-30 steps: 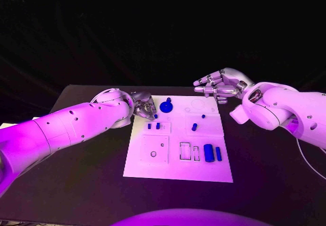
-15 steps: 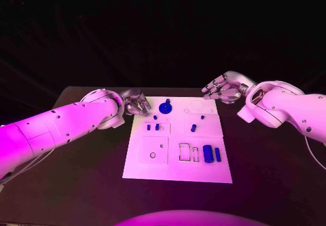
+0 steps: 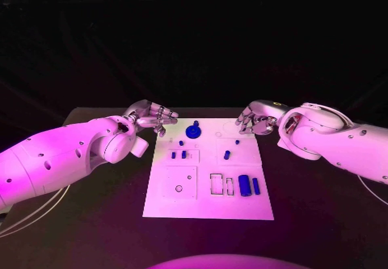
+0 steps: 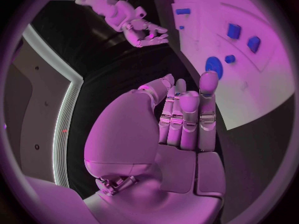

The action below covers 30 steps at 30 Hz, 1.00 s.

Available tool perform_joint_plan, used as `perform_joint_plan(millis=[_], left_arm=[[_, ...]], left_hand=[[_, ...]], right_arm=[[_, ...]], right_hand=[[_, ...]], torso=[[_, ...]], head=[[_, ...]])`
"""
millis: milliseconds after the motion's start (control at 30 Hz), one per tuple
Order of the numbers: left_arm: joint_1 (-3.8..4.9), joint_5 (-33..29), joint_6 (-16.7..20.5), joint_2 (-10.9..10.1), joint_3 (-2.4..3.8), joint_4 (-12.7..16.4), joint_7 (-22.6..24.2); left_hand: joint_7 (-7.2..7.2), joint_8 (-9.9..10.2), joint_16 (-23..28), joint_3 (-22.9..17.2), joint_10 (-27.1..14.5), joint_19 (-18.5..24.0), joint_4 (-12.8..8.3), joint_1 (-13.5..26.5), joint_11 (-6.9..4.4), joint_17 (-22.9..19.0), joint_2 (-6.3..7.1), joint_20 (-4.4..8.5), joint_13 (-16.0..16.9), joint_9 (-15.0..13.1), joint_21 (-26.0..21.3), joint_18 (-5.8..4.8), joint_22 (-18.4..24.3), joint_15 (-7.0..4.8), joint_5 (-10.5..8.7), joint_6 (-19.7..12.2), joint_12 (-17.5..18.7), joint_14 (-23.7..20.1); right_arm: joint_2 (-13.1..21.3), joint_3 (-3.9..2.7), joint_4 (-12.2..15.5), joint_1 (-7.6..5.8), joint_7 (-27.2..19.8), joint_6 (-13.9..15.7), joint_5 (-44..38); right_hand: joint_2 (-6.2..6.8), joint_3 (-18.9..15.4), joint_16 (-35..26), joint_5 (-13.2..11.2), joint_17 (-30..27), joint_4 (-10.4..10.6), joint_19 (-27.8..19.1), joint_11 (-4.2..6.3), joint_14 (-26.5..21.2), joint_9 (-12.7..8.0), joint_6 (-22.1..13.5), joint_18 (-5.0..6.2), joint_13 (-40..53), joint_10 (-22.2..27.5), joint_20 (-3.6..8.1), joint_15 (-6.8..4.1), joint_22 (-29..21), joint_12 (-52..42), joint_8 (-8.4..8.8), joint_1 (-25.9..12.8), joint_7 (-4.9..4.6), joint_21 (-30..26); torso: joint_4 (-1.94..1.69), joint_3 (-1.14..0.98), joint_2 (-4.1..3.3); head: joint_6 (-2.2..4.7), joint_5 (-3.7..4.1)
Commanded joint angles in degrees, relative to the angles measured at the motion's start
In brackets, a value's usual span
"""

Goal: Assemble the parts on the task board

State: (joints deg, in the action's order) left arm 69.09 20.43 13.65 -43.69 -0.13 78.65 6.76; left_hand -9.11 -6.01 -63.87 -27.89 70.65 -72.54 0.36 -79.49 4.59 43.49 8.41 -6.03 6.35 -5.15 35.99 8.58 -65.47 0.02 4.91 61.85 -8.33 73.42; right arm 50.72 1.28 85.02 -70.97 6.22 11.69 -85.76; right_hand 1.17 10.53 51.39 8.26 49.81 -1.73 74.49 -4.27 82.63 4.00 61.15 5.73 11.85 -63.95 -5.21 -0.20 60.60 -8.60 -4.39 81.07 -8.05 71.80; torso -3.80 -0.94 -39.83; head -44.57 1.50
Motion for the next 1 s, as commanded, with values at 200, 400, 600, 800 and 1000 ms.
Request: perform_joint_plan(millis=[200,400,600,800,1000], left_arm=[[-0.60,-21.2,1.7,-1.9,0.01,3.2,7.9],[-0.70,-21.2,1.6,-2.4,0.01,4.0,8.3],[-0.72,-21.0,2.1,-2.5,0.01,4.6,8.0],[-0.72,-20.9,2.2,-2.6,0.01,4.8,7.5],[-0.73,-20.2,1.7,-2.7,0.01,5.0,6.5]], left_hand=[[0.07,-0.4,1.5,0.7,0.1,1.2,-0.3,0.3,-0.05,-2.0,-0.33,0.17,0.3,0.0,-3.0,1.45,1.6,-0.03,-0.02,0.3,-0.7,-1.0],[0.09,-0.5,2.0,0.7,-0.1,1.4,-0.4,0.1,-0.08,-2.7,-0.66,0.20,0.3,0.0,-3.9,1.56,2.1,-0.05,0.08,0.3,-0.8,-1.3],[0.08,-0.6,2.3,0.7,-0.2,1.5,-0.7,-0.3,-0.10,-3.2,-1.11,0.26,0.5,0.0,-4.6,1.62,2.6,-0.10,0.14,0.3,-1.1,-1.5],[0.04,-0.6,2.5,0.7,-0.3,1.5,-0.8,-0.4,-0.08,-3.4,-1.15,0.27,0.5,0.1,-4.9,1.65,2.7,-0.09,0.14,0.2,-1.1,-1.5],[-0.11,-0.5,3.1,0.8,-0.7,2.1,-1.1,-0.5,0.06,-4.4,-1.23,0.25,0.5,0.2,-6.5,1.85,3.6,-0.01,0.14,-0.1,-1.2,-2.0]], right_arm=[[-1.6,0.00,-0.5,1.72,5.5,-6.0,-15.9],[-2.8,-0.01,-0.5,2.73,5.4,-6.6,-16.5],[-3.9,-0.01,-0.8,3.41,4.9,-7.0,-16.3],[-4.4,-0.01,-1.2,3.72,4.9,-7.0,-16.2],[-4.9,-0.01,-1.7,3.86,5.7,-8.0,-16.7]], right_hand=[[2.25,1.2,-1.1,-2.5,-0.5,-0.5,-0.2,-0.25,0.6,0.0,0.8,0.51,-2.6,0.4,-0.10,0.18,-0.4,1.7,0.59,-0.5,0.26,-0.7],[2.28,1.9,-1.3,-2.4,-0.5,-0.5,-0.1,-0.67,0.7,0.0,1.3,0.47,-3.4,0.3,-0.19,0.39,-0.3,2.0,0.53,-0.6,-0.16,-0.6],[2.18,2.7,-1.4,-2.5,-0.6,-0.7,-0.1,-0.79,0.8,0.0,1.4,0.50,-4.1,0.0,-0.30,0.48,-0.5,2.1,0.60,-0.6,-0.26,-0.7],[1.53,5.0,-1.4,-3.8,-0.3,-1.2,0.1,-0.74,0.9,0.0,1.8,0.50,-5.2,-0.6,-0.29,0.42,-0.3,2.2,0.62,0.1,-0.27,-0.6],[0.87,8.7,-1.8,-4.7,-0.5,-2.1,-0.2,-0.52,0.9,0.1,2.5,0.59,-6.5,-1.2,-0.15,0.27,-0.7,2.5,0.54,0.6,-0.14,-0.9]], torso=[[0.06,-0.03,-0.02],[0.07,-0.02,-0.10],[-0.06,-0.07,-0.08],[0.03,-0.05,-0.03],[0.04,-0.07,-0.03]], head=[[0.24,0.84],[0.23,0.86],[0.07,0.85],[-0.04,0.77],[-0.08,0.84]])
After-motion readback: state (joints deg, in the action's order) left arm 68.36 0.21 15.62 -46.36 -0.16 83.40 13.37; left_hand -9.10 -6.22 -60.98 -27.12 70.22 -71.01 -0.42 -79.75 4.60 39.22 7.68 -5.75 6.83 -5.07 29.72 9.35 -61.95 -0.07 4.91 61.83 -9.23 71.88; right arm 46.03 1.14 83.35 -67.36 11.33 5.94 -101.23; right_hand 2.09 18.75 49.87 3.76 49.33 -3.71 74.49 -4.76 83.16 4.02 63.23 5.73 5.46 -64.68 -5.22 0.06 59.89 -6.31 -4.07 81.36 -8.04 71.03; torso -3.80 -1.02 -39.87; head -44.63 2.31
